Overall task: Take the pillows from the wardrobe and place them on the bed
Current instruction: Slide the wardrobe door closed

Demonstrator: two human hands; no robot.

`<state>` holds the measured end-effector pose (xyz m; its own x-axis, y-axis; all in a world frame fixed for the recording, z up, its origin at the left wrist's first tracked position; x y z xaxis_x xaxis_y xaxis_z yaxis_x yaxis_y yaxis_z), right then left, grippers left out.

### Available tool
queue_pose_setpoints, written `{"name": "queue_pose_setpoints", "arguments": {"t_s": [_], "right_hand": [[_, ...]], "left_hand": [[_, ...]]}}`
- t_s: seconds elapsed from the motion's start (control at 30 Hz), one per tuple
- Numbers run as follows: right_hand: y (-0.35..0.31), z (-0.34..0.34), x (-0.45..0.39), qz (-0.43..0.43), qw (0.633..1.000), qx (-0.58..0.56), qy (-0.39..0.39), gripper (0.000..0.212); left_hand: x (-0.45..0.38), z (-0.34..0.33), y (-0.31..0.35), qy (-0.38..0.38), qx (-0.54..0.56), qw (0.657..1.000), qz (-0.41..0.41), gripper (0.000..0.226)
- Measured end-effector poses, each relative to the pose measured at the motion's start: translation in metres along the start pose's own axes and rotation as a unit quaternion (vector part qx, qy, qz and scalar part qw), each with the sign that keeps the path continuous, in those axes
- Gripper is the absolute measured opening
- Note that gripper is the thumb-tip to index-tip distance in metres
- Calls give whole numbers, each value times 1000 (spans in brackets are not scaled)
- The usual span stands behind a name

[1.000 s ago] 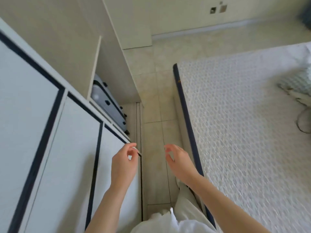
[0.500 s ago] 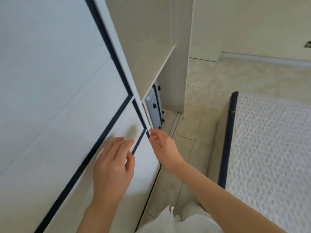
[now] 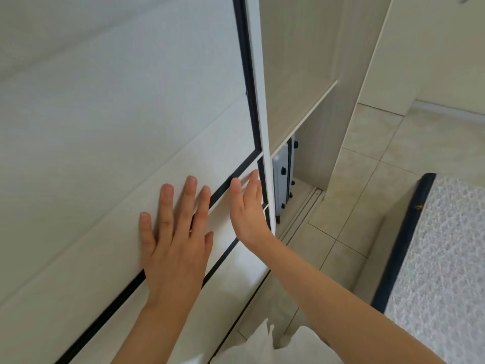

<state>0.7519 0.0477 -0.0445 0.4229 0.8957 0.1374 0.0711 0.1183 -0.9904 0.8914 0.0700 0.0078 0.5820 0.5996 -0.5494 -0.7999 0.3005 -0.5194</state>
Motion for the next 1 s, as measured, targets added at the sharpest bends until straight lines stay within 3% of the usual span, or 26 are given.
{"name": "queue_pose_setpoints", "arguments": {"t_s": [0.23, 0.47, 1.0], "right_hand": [[-4, 3, -17, 5, 1000, -21, 13, 85], [-9, 27, -49, 3, 998, -29, 48, 83], [-23, 130, -151, 18, 995, -61, 83, 84]], "left_hand": [[-16, -10, 14, 22, -64, 998, -11, 72], [-52, -18, 44, 56, -59, 997, -9, 70], [-161, -26, 133, 1, -27, 997, -69, 66]]}}
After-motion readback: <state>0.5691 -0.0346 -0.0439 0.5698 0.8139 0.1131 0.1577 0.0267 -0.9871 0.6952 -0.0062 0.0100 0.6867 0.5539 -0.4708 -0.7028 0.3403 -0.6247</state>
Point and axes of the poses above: each hand's wrist, its own x-axis away from the middle knuckle, its own z-axis out of the back of the hand, y = z × x, the point moved 3 cm from there along -x, towards the middle knuckle, and after that the axes turned 4 degrees about -x, right-handed, at the moved point
